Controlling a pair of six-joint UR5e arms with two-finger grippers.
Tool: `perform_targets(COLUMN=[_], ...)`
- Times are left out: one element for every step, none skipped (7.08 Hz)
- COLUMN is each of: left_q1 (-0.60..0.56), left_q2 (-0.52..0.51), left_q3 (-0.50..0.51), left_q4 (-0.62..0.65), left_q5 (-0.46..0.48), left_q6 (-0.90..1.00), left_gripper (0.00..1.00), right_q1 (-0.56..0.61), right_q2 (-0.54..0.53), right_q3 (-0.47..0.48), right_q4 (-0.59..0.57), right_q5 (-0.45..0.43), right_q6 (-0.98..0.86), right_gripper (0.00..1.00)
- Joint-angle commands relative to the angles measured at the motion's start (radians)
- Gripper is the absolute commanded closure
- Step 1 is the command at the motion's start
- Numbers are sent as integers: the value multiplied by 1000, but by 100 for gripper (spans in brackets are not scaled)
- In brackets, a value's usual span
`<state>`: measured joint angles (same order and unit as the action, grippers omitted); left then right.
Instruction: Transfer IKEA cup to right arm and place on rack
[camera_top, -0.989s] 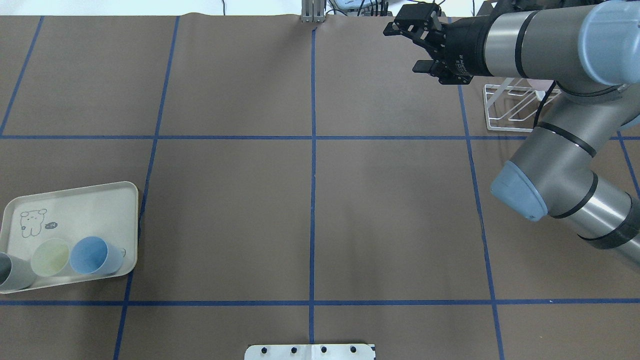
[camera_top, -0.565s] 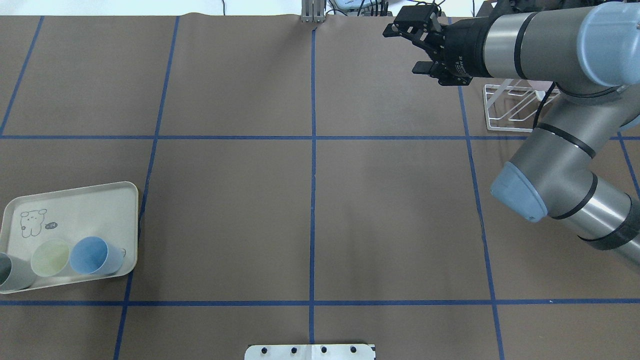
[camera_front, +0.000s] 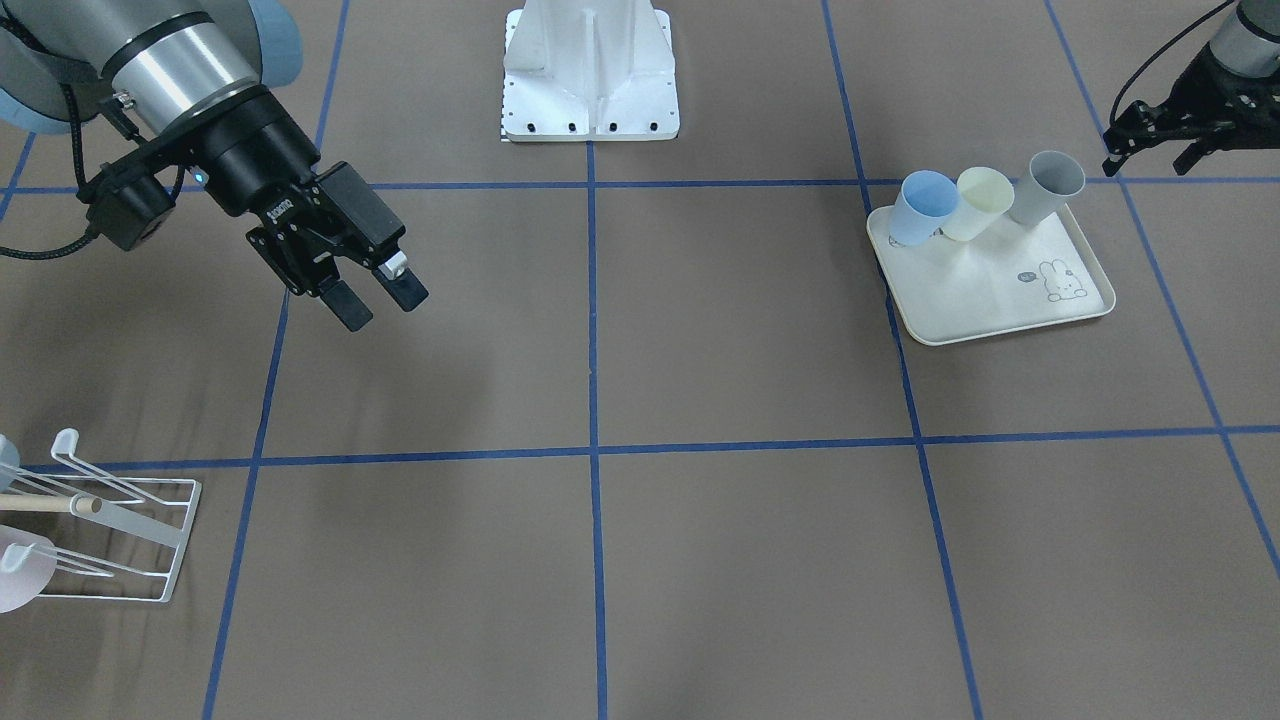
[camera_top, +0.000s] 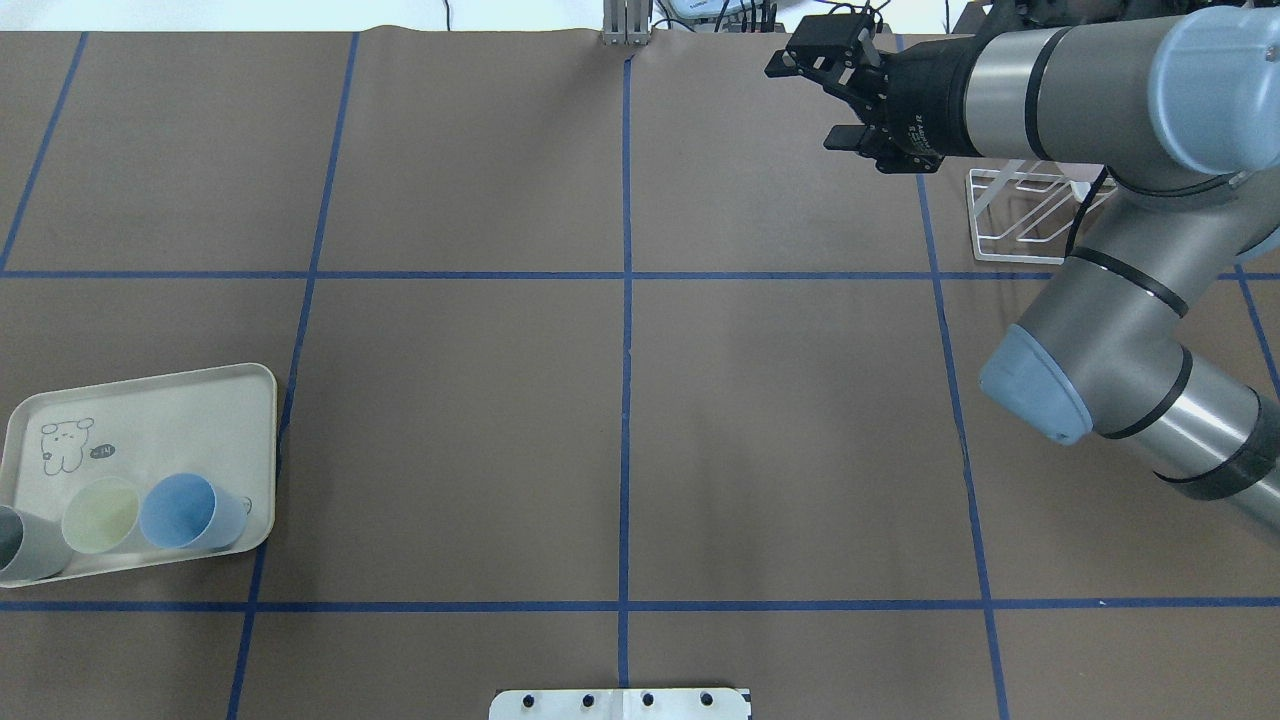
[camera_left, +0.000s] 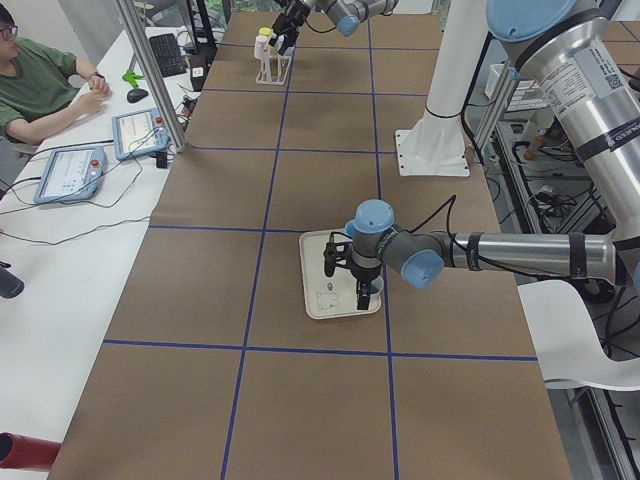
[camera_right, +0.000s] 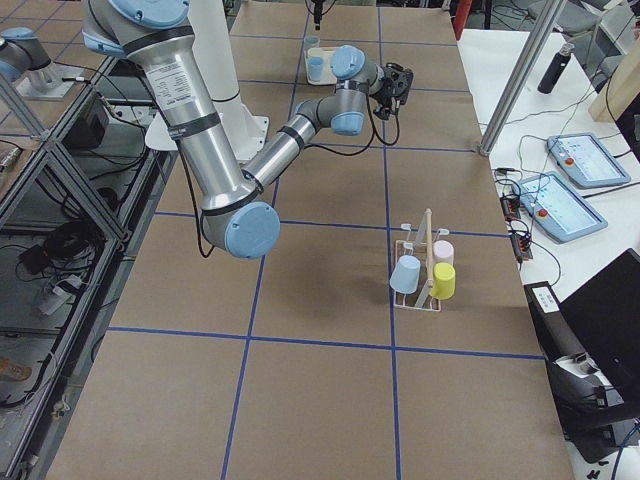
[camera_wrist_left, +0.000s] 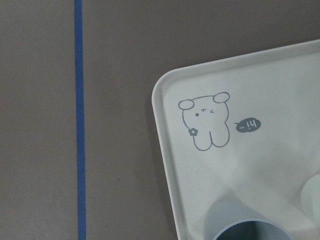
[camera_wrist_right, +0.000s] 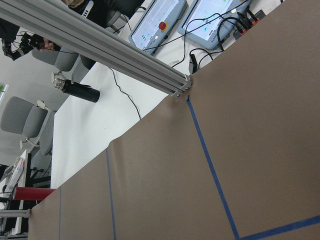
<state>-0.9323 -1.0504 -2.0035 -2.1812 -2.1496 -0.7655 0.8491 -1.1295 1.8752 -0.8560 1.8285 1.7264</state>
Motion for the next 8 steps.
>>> perform_targets(left_q1=[39, 39, 41, 41, 44, 50, 58, 65], left_q2=[-8, -13, -38, -58, -59, -59, -59, -59], left_q3=[2, 9, 26, 50, 52, 55, 60, 63], left_q4=[0, 0, 1, 0, 0, 1, 1, 1], left_q5=[-1, -1, 2, 2, 1, 1, 1, 1], left_q6=[-34, -32, -34, -34, -34, -31, -31, -29], left_gripper=[0, 1, 1, 2, 2, 9, 17, 18], right_q1=[-1, -1, -1, -1, -1, -5, -7, -15], right_q2=[-3, -3, -4, -6, -7, -12, -12, -12], right_q3=[-1, -1, -2, -2, -4, -5, -5, -5], right_q4=[0, 0, 0, 0, 0, 0, 0, 0], right_q5=[0, 0, 0, 0, -3, -5, -5, -20], right_q6=[-2, -2, -4, -4, -4, -4, -4, -5], right_gripper=[0, 0, 0, 0, 0, 0, 0, 0])
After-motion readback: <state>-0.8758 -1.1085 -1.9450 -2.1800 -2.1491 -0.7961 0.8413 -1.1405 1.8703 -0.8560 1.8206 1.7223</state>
